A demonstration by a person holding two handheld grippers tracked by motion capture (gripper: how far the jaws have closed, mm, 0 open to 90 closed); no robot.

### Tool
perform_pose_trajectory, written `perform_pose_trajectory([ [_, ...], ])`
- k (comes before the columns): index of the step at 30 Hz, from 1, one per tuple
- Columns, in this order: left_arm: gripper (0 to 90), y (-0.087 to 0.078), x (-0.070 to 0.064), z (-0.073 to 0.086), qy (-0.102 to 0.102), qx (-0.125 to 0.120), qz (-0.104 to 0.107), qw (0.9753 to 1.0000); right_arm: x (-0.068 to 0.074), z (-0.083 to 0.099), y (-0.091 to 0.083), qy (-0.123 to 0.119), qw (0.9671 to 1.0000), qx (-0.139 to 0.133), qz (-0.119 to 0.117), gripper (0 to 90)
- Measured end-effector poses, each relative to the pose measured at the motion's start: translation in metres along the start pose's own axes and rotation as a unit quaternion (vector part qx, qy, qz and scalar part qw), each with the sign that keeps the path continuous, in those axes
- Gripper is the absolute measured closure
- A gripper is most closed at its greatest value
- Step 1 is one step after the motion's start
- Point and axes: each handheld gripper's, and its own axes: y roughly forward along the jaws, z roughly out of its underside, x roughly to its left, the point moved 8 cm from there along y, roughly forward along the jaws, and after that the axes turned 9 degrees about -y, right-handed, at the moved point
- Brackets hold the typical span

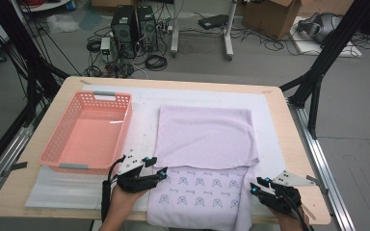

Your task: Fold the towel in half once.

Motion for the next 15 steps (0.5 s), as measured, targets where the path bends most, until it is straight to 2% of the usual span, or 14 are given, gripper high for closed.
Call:
perform_pose_trajectory([
  [4, 43.4, -0.002, -0.001, 0.002, -0.008, -0.003, 0.000, 1.0000, 0.006, -0.002, -0.001, -0.010, 0.9999, 0.002, -0.004, 63.0],
  [7, 43.4, -0.003, -0.003, 0.002, -0.005, -0.003, 0.001, 1.0000, 0.010, -0.006, -0.003, -0.005, 0.9999, -0.008, -0.013, 62.7],
  [11, 43.0, -0.002, -0.003, 0.002, -0.006, -0.003, 0.001, 1.0000, 0.015, -0.008, -0.001, -0.005, 0.9998, -0.008, -0.020, 57.9],
  [13, 43.0, -0.003, -0.002, 0.002, -0.008, -0.005, 0.001, 1.0000, 0.019, -0.008, 0.001, -0.004, 0.9995, -0.008, -0.030, 57.9],
  [15, 43.0, -0.004, -0.001, 0.002, -0.010, -0.006, 0.001, 0.9999, 0.024, -0.009, 0.002, 0.007, 0.9989, -0.007, -0.045, 59.2],
])
